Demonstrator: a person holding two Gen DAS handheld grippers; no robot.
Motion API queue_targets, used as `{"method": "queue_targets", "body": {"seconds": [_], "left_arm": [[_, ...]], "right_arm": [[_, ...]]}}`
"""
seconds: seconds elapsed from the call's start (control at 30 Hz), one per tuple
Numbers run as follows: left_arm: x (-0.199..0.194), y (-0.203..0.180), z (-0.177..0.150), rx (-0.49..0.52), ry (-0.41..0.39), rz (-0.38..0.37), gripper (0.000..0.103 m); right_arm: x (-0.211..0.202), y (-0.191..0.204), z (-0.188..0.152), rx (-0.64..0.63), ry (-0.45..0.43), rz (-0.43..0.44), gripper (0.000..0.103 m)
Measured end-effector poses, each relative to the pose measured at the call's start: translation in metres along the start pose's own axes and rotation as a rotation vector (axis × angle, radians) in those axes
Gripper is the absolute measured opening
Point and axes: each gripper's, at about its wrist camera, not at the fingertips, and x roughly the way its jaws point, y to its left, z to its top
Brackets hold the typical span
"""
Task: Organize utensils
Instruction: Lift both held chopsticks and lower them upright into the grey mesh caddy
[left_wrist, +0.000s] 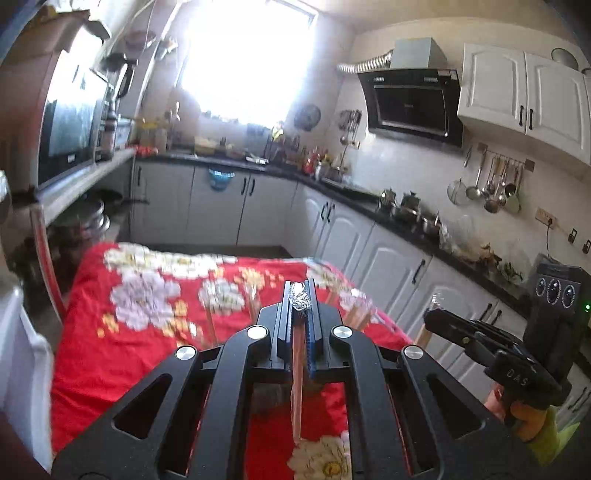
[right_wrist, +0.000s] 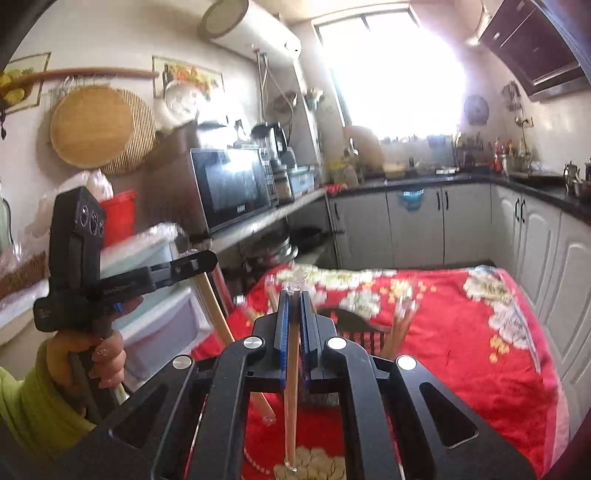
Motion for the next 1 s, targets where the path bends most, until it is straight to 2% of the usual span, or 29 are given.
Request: {"method": "queue_targets", "body": {"seconds": [0.2,0.53,0.73,1.0], "left_arm": [[0.003,-0.006,0.025,0.024,-0.051,0.024,0.003],[0.015,-0.001,0.045,0.035,-0.089,0.065,0.003],[0.025,0.004,0.047,0.028,-0.114,0.103,0.003],[0.041,0.015,0.04,0.01,-0.12,0.136,0.003]], "right_arm": [[-0.003,-0.003,0.026,-0.027,-0.08,-0.027,0.006],[0.013,-0.003,0.053,-0.084,-0.148,-0.038,0.006],[0.031,-0.009,0.058,-0.099,-0.174,-0.048,0.006],[0.06,-0.014,0.047,-0.13,-0.182,-0.077,0.006]]}}
